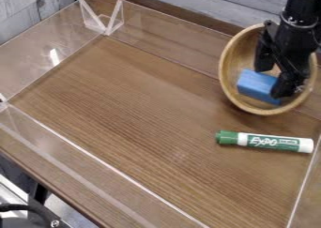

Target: Remove the blue block from inside the brown bowl and put it on the table

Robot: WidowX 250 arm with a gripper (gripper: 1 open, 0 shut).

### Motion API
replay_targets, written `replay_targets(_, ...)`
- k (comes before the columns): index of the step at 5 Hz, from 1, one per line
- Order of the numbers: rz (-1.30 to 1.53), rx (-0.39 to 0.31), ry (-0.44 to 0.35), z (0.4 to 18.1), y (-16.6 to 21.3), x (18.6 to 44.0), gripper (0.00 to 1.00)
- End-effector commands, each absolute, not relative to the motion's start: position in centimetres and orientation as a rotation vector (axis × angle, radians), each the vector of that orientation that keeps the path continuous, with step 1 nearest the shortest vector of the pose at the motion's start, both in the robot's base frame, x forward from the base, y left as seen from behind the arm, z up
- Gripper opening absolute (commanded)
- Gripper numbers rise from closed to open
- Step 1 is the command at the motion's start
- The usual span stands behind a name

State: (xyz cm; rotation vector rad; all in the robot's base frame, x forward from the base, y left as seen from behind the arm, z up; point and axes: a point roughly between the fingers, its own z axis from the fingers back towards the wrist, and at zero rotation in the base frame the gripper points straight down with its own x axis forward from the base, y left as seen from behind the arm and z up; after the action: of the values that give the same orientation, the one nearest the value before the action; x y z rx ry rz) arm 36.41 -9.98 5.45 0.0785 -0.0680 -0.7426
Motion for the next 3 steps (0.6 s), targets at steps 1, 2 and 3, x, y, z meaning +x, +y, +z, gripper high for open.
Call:
replay_targets(1,-0.749,0.087,-0.098,6.04,-10.07,36.79,1.0)
replay_targets(2,-0.753,0.091,-0.1,5.98,-10.05,36.81,0.0)
replay_targets(3,-0.754,0.093,-0.101,6.28,-9.96,36.77,0.0)
